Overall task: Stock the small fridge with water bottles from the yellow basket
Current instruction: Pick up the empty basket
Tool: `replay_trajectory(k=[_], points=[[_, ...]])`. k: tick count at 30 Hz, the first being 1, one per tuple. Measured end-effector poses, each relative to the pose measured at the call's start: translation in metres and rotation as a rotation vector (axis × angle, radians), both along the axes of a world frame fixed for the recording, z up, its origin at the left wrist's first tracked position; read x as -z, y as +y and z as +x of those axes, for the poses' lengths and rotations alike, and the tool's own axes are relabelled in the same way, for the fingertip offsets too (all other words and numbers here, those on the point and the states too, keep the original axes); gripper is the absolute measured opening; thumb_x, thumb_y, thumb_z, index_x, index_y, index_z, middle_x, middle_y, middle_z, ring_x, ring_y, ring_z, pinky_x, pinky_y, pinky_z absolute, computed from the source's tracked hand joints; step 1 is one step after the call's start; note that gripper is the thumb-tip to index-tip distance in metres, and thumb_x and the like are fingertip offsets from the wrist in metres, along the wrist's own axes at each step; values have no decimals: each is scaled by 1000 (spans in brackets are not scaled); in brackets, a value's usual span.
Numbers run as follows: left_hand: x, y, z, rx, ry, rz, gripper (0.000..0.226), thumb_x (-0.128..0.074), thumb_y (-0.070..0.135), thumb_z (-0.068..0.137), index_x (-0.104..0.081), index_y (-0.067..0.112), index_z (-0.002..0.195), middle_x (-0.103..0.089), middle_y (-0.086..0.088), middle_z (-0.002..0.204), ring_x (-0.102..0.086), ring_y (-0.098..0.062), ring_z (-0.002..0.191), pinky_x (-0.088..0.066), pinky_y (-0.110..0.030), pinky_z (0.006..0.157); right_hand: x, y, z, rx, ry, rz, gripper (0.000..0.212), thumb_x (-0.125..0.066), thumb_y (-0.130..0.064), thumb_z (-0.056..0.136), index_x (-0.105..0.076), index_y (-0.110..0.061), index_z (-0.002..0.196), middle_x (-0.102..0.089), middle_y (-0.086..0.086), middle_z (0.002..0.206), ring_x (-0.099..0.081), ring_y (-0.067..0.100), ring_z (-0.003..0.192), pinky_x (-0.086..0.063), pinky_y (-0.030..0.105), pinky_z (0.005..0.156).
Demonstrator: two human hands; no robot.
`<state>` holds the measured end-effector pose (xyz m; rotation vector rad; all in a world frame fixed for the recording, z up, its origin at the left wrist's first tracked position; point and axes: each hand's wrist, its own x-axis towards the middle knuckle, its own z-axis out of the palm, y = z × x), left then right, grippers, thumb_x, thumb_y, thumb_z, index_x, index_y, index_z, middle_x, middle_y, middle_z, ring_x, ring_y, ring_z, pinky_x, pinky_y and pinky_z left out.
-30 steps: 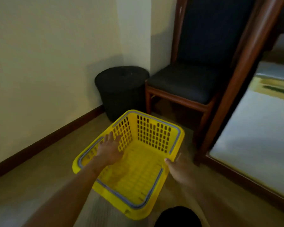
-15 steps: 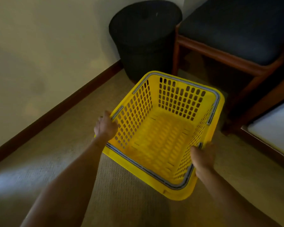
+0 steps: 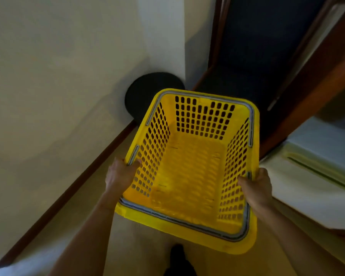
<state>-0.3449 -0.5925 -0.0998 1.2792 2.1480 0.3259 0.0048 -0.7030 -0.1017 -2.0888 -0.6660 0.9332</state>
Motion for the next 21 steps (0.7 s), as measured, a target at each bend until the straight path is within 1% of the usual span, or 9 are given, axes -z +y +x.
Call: replay_trajectory(k=[2, 5, 6, 7, 10, 13, 15, 19, 21], points=[[-40, 23, 6, 38, -5, 39, 44, -65, 54, 89, -49, 14, 102, -64, -2, 75, -65, -19, 63, -54, -37, 59, -34, 18, 4, 20, -30, 15, 23, -66, -7, 84, -51, -7, 102, -61, 11, 81, -62, 27, 69, -43, 28, 51], [-86, 60, 15, 90, -34, 94, 42, -62, 50, 92, -51, 12, 103, -62, 0, 73, -62, -16, 58, -40, -28, 49, -72, 47, 4, 66, -42, 26, 25, -67, -9, 81, -53, -12, 101, -66, 13, 84, -68, 31, 68, -55, 40, 53], [-100, 80, 17, 114, -55, 112, 39, -62, 48, 92, -52, 12, 101, -62, -1, 72, -62, -16, 56, -39, -27, 48, -85, 62, 4, 98, -52, 41, 24, -67, -8, 81, -52, -12, 100, -66, 13, 83, -68, 32, 67, -55, 42, 54], [-109, 93, 19, 132, -67, 121, 36, -63, 47, 93, -52, 13, 98, -62, -1, 70, -62, -16, 54, -39, -26, 46, -93, 72, 4, 114, -67, 46, 23, -66, -7, 81, -52, -10, 98, -65, 14, 82, -66, 32, 67, -53, 42, 54], [-130, 142, 29, 178, -95, 157, 36, -64, 46, 92, -52, 13, 96, -62, -5, 72, -61, -18, 54, -40, -25, 45, -112, 106, 7, 176, -90, 76, 20, -65, -1, 80, -51, -2, 94, -56, 13, 74, -54, 24, 58, -42, 32, 49], [-140, 199, 50, 247, -95, 180, 38, -65, 45, 92, -50, 11, 100, -61, -6, 76, -57, -16, 55, -37, -25, 45, -114, 145, 19, 236, -100, 84, 18, -64, -2, 77, -52, 0, 90, -52, 12, 70, -48, 20, 53, -38, 30, 45], [-140, 226, 63, 283, -84, 176, 38, -65, 44, 92, -49, 10, 101, -56, -3, 75, -54, -14, 56, -36, -25, 46, -114, 161, 28, 266, -109, 80, 18, -64, -3, 77, -52, -1, 91, -54, 11, 69, -49, 21, 52, -39, 30, 44], [-124, 294, 107, 338, -69, 174, 41, -64, 50, 90, -48, 14, 101, -62, -7, 83, -63, -21, 64, -49, -31, 52, -106, 207, 63, 325, -152, 55, 17, -63, -6, 80, -51, -6, 93, -59, 12, 72, -54, 22, 53, -42, 29, 45], [-116, 323, 136, 363, -52, 165, 40, -63, 49, 91, -48, 13, 102, -59, -5, 83, -60, -17, 63, -46, -28, 50, -97, 232, 85, 353, -169, 21, 19, -64, -9, 82, -51, -8, 96, -62, 13, 76, -58, 24, 55, -46, 32, 46]])
